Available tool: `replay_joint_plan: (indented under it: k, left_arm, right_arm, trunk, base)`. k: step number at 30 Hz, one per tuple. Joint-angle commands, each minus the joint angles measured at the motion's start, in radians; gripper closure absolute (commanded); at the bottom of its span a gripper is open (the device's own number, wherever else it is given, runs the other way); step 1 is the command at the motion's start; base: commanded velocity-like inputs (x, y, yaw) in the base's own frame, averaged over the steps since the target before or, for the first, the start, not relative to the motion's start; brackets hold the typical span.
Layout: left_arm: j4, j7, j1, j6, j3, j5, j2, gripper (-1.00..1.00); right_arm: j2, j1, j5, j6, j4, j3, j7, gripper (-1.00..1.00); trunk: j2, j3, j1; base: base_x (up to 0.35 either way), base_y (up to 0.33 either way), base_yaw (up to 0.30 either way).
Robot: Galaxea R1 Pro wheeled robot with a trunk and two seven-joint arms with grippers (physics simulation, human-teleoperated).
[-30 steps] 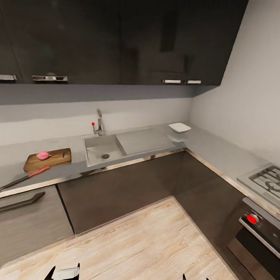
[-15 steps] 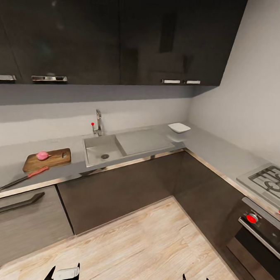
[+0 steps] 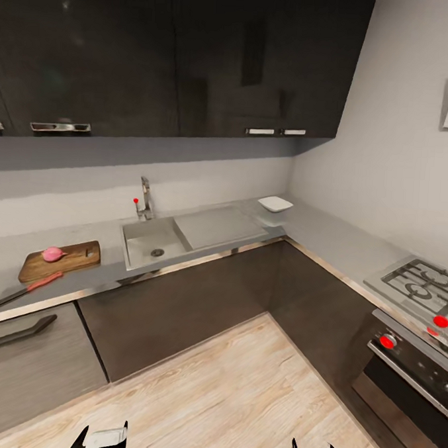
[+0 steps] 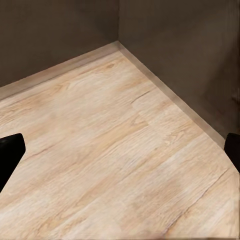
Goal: In the kitchen, take the Vidalia onion out of the sink, dice it on the chopping board with the paring knife, put the diced onion into the bowl on the countertop, then place both the paring knife and the chopping board into the sink.
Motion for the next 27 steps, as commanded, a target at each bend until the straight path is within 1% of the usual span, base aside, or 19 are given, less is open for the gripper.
replay_joint_plan:
  k: [1,17,21,27]
  left_arm:
    - [0.003,0.006,-0.001,-0.004,-0.009,0.001,0.000,-1.00]
    - [0.003,0.006,-0.001,0.003,-0.009,0.001,0.000,-1.00]
    - [0.003,0.006,-0.001,0.017,-0.009,0.001,0.000,-1.00]
    - [0.003,0.006,-0.001,0.022,-0.009,0.001,0.000,-1.00]
  right_arm:
    - [-0.001,-0.001,-0.010,-0.003,0.001,0.008,-0.004,-1.00]
    - [-0.001,-0.001,-0.010,-0.003,0.001,0.009,-0.004,-1.00]
    - [-0.001,-0.001,-0.010,-0.003,0.001,0.009,-0.004,-1.00]
    - [-0.001,-0.001,-0.010,-0.003,0.002,0.009,-0.004,-1.00]
  trunk:
    - [-0.002,-0.001,0.001]
    - [-0.002,0.016,0.001]
    - [-0.002,0.020,0.001]
    - [-0.002,0.027,0.001]
  base:
    - [0.000,0.000,-0.227]
    - [0.000,0.004,-0.226]
    - [0.010,0.128,-0.217]
    - [0.064,0.258,-0.216]
